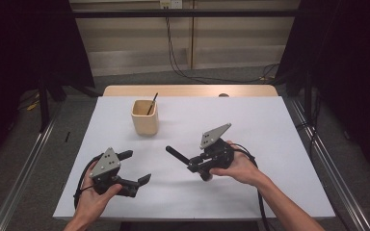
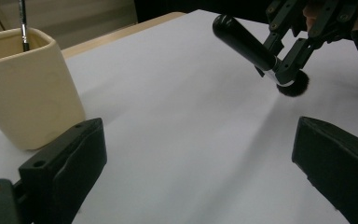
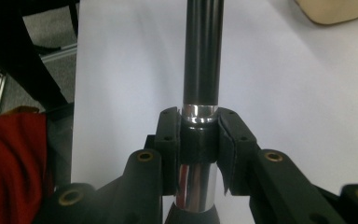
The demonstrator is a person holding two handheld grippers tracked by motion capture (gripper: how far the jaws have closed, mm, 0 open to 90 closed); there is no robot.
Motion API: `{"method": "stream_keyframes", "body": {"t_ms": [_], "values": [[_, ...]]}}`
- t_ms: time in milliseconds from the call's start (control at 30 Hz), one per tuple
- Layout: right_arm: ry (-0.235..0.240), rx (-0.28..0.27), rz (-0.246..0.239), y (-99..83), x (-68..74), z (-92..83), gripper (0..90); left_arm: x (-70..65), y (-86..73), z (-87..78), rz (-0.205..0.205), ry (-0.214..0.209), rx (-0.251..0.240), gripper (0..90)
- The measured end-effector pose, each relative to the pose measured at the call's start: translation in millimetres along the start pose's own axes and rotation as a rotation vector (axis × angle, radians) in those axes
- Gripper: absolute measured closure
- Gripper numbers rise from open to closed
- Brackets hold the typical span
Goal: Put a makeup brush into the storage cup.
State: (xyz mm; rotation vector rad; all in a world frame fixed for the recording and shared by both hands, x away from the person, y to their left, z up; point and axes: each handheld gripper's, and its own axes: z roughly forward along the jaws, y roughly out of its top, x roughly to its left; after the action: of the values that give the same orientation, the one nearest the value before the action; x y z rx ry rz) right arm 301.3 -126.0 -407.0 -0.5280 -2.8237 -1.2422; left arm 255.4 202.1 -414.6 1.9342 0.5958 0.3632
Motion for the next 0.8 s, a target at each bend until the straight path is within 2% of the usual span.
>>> {"method": "stream_keyframes", "body": {"t_ms": [100,200,267,467,567,800], "values": [[0.010,0.031,-0.009,1.9,-1.6,0.9,71.8,0.1,2.5,3.6,0.019,-0.009,0.020,3.1],[0.014,0.059,-0.012,3.7,-3.5,2.3,71.7,-1.4,4.7,7.1,0.039,0.014,0.027,3.8],[0.020,0.086,-0.012,4.7,-4.0,3.2,71.7,-2.4,5.7,10.0,0.035,-0.011,0.035,3.8],[0.027,0.168,-0.049,8.9,-2.1,5.5,71.7,-6.0,8.3,17.5,0.056,-0.052,0.066,3.1],[0.031,0.205,-0.067,11.0,-1.0,6.1,71.7,-8.9,10.5,18.8,0.054,-0.058,0.063,2.9],[0.065,0.295,-0.099,13.1,3.7,10.2,71.7,-11.2,13.9,23.8,0.085,-0.095,0.087,3.7]]}}
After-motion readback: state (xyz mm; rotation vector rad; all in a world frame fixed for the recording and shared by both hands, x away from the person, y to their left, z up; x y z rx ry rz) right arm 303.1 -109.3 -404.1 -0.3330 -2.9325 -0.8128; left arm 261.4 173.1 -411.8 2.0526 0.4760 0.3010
